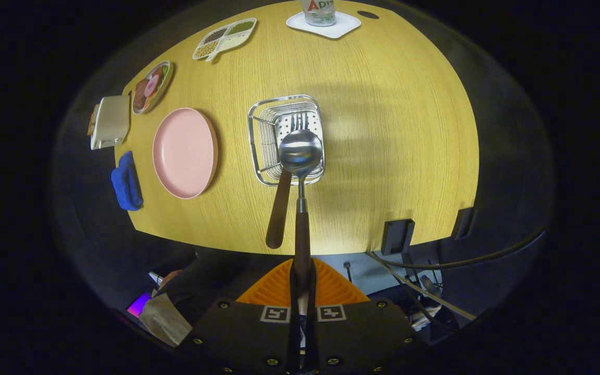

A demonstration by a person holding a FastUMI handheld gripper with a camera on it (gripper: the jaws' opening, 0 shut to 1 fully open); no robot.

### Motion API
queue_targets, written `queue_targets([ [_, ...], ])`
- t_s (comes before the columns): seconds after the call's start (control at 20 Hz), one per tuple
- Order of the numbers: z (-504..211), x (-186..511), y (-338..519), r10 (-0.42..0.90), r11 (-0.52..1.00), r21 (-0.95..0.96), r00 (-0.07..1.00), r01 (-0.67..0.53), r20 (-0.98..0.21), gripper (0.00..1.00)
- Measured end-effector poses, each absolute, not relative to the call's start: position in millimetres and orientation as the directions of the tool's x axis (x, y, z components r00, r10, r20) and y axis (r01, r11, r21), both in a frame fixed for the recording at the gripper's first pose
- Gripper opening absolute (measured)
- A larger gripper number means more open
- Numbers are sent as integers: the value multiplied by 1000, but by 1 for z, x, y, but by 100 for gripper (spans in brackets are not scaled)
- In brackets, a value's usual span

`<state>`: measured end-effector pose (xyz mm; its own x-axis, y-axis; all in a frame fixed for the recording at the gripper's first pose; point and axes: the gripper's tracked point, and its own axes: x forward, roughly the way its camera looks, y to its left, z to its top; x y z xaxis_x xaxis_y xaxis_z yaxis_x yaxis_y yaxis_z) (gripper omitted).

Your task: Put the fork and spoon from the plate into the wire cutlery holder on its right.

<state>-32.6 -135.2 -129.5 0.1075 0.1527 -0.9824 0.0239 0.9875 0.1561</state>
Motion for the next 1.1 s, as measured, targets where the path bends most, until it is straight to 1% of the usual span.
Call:
queue_targets([
  [0.55,-139,-3,-136,121,993,122,-28,-12,-992,4],
  [0.9,-148,23,-132,111,994,110,-67,22,-992,4],
  [1.1,-153,33,-126,117,993,115,-71,34,-991,5],
])
